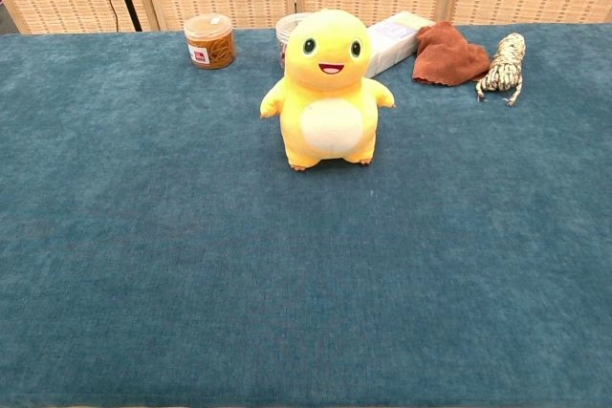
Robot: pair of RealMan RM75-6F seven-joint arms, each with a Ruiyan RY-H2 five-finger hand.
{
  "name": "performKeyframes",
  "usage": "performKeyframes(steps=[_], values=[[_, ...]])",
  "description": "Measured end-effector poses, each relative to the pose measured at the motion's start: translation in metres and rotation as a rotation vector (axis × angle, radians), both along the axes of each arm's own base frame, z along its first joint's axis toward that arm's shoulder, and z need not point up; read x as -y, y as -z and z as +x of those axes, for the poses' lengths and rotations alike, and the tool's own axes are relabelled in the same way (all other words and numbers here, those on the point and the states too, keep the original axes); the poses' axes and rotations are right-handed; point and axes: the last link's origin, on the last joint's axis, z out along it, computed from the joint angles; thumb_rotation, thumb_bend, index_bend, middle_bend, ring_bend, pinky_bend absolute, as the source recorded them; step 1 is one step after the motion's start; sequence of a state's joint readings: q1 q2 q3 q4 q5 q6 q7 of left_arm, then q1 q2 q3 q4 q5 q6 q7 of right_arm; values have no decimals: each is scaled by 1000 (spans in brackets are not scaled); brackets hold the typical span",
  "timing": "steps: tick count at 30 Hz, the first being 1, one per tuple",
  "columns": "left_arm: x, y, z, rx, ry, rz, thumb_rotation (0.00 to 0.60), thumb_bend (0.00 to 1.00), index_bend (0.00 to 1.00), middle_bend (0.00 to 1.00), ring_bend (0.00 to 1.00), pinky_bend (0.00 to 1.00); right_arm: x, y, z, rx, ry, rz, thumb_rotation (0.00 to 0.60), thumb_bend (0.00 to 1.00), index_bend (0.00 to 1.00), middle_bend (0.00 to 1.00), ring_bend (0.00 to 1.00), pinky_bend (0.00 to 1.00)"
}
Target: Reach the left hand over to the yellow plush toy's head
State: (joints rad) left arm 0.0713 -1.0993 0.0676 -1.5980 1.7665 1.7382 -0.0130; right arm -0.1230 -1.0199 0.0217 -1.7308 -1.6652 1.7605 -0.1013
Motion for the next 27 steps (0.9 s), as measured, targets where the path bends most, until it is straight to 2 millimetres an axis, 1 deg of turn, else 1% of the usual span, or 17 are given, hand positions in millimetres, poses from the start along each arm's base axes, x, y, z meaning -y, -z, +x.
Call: performKeyframes(steps=[4,14,19,23,25,26,27], values=[[0,0,-1,2,-7,-3,600,0,0,0,0,0,0,1,2,7,25,12,600,0,0,0,0,0],[-1,1,-1,27,-14,-29,600,0,0,0,0,0,0,1,6,43,6,21,600,0,0,0,0,0],[-6,4,-2,50,-26,-73,600,0,0,0,0,0,0,3,5,47,14,32,600,0,0,0,0,0],[-6,4,-1,33,-30,-70,600,0,0,0,0,0,1,2,4,59,13,34,600,0,0,0,0,0],[-7,5,0,24,-32,-71,586,0,0,0,0,0,1,0,3,67,14,31,600,0,0,0,0,0],[-8,6,1,22,-32,-76,557,0,0,0,0,0,1,0,3,71,15,29,600,0,0,0,0,0],[-9,7,2,24,-32,-83,504,0,0,0,0,0,1,-1,3,75,16,28,600,0,0,0,0,0]])
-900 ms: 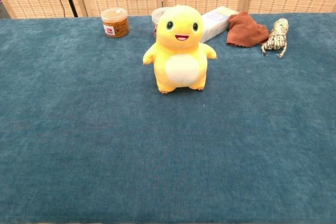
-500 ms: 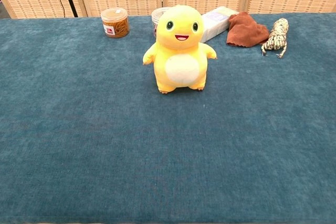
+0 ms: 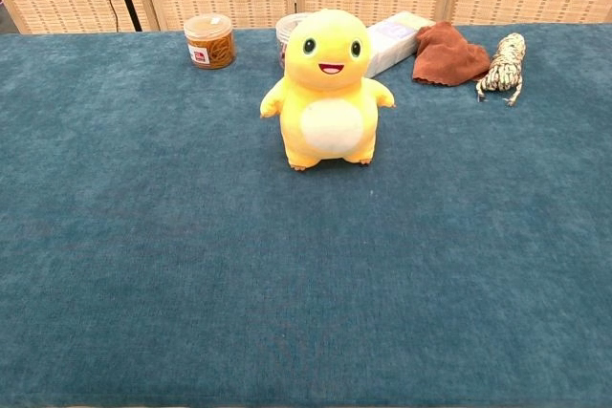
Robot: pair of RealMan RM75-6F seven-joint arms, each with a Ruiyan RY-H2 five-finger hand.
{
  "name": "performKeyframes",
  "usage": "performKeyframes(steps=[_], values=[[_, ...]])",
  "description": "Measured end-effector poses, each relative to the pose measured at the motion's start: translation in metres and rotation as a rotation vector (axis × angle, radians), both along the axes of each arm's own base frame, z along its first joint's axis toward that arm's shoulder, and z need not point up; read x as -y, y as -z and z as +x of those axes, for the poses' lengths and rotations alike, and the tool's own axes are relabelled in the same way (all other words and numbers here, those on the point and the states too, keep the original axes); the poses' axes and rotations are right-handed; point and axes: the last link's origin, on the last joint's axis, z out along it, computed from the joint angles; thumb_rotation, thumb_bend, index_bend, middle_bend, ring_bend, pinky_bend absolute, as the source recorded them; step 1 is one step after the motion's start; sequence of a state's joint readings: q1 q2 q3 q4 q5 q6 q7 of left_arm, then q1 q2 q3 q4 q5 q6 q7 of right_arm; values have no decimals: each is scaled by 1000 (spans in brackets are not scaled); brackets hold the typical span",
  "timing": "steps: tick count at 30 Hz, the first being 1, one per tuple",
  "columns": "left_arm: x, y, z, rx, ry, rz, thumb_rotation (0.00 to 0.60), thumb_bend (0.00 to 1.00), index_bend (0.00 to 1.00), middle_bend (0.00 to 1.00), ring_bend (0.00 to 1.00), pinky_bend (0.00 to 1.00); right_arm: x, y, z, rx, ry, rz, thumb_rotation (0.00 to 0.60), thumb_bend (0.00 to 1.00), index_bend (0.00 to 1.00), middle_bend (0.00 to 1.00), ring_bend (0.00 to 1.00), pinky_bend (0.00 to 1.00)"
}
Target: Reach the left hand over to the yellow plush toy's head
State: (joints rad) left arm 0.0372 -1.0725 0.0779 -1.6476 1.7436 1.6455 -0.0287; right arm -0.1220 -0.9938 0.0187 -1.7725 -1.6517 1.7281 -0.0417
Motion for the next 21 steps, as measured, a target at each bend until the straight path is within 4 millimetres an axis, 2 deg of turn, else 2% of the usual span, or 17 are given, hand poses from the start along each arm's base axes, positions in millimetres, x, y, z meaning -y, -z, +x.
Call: performKeyframes(steps=[1,3,8,14,17,21], values=[[-1,2,2,12,0,-13,447,0,0,0,0,0,0,-1,0,5,1,-1,600,0,0,0,0,0],[-4,3,5,49,5,-31,372,0,0,0,0,0,1,-2,0,10,1,-1,600,0,0,0,0,0],[-17,-1,17,162,31,-41,353,0,0,0,0,0,1,-1,0,15,1,7,600,0,0,0,0,0],[-45,-6,47,96,74,-21,328,0,0,0,0,0,2,1,0,15,3,17,600,0,0,0,0,0],[-69,-6,70,46,93,-17,282,0,0,0,0,0,3,2,-1,20,8,20,600,0,0,0,0,0],[-104,-2,107,-4,142,-33,175,0,0,0,0,0,6,3,-2,26,19,23,600,0,0,0,0,0]])
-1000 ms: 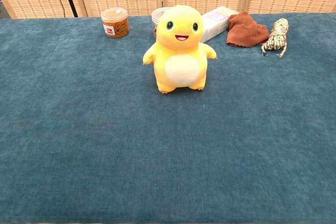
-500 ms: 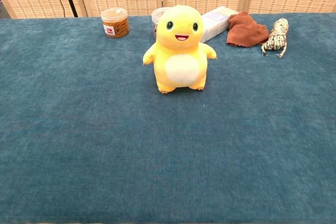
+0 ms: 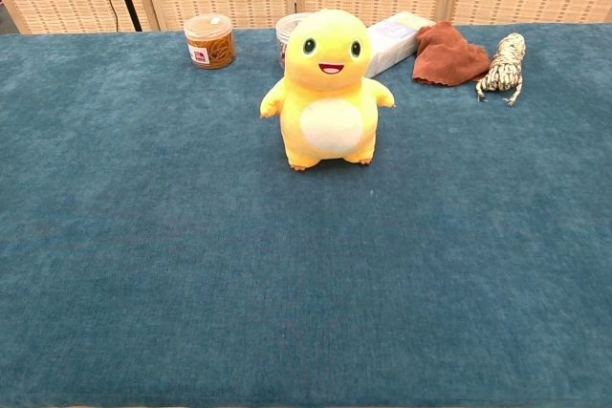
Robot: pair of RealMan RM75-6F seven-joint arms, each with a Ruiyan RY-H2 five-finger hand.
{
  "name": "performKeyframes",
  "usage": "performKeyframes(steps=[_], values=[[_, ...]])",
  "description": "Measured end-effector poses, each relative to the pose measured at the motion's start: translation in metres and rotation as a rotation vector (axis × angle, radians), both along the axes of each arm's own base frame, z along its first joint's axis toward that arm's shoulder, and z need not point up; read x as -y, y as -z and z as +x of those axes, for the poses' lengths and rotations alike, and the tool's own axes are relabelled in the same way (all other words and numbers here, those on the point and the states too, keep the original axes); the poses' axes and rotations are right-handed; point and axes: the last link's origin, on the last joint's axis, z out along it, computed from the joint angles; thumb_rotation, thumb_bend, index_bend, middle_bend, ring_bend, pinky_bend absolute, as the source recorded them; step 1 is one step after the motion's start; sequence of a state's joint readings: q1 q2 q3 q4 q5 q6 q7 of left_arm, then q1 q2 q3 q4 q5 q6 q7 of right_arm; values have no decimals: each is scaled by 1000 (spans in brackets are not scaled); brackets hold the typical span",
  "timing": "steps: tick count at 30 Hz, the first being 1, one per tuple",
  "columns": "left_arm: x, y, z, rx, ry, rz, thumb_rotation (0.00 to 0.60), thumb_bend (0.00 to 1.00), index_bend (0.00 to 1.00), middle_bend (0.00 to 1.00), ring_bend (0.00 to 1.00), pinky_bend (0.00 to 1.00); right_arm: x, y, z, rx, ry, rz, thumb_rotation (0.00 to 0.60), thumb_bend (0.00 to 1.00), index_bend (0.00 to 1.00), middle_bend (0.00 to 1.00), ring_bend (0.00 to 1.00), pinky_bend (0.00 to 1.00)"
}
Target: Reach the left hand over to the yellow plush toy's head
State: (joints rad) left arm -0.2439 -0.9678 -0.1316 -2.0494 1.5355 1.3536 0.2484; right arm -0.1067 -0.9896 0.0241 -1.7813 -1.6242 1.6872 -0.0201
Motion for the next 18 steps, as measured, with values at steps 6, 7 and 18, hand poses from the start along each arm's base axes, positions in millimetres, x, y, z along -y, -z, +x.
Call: performKeyframes(steps=[6,7,18], values=[[-44,22,57,-8,126,-36,90,0,0,0,0,0,6,3,-5,1,27,18,600,0,0,0,0,0],[-50,29,67,-3,143,-47,87,0,0,0,0,0,7,4,-5,1,32,21,600,0,0,0,0,0],[-103,86,132,-15,206,-110,37,0,0,0,0,0,15,4,-11,11,67,23,600,0,0,0,0,0]])
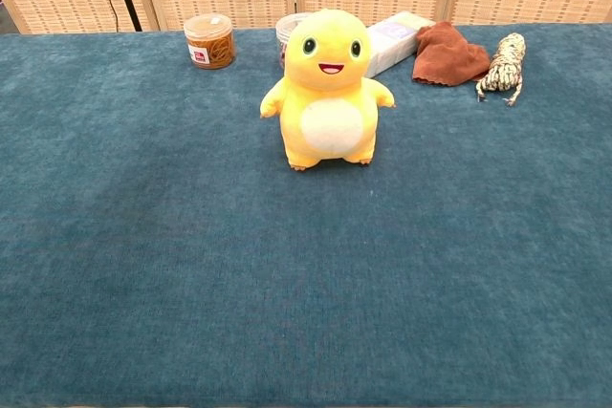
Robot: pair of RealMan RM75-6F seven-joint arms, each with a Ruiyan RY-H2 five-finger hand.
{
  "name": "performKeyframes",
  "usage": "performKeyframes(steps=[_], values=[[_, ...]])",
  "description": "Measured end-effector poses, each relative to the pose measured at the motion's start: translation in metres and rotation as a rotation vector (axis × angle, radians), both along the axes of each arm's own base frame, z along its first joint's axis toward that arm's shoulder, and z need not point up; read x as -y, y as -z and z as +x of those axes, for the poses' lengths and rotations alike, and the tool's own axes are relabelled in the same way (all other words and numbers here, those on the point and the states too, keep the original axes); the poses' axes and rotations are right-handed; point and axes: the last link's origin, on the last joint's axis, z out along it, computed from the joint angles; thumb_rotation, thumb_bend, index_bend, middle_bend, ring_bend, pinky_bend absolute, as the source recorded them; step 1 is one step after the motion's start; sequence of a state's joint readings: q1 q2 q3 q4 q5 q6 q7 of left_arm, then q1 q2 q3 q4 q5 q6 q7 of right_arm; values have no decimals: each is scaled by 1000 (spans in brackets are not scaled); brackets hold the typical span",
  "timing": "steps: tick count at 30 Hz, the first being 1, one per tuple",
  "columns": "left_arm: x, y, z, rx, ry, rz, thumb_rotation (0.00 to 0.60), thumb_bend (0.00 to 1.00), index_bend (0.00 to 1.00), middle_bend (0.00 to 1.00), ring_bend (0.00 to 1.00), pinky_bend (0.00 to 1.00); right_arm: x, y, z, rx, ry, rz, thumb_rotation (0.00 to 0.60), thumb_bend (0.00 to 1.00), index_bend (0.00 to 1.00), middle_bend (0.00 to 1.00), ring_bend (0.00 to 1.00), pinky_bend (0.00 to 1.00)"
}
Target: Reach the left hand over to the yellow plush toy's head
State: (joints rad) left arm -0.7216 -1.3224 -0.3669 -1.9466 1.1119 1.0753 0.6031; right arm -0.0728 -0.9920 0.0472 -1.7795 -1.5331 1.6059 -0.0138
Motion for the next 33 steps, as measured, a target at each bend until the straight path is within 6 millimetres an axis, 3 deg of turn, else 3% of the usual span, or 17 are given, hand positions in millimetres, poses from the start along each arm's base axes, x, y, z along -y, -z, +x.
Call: performKeyframes(steps=[8,17,23,33], values=[[-40,41,40,-27,53,-29,30,0,4,0,0,0,6,-3,-5,12,28,-10,600,0,0,0,0,0],[-73,83,59,-60,27,-78,30,0,0,0,0,0,9,-11,-11,38,48,-28,600,0,0,0,0,0],[-88,107,71,-76,18,-114,32,0,0,0,0,0,7,-15,-14,42,54,-40,600,0,0,0,0,0],[-94,141,81,-98,14,-157,32,0,0,0,0,0,5,-19,-15,48,59,-51,600,0,0,0,0,0]])
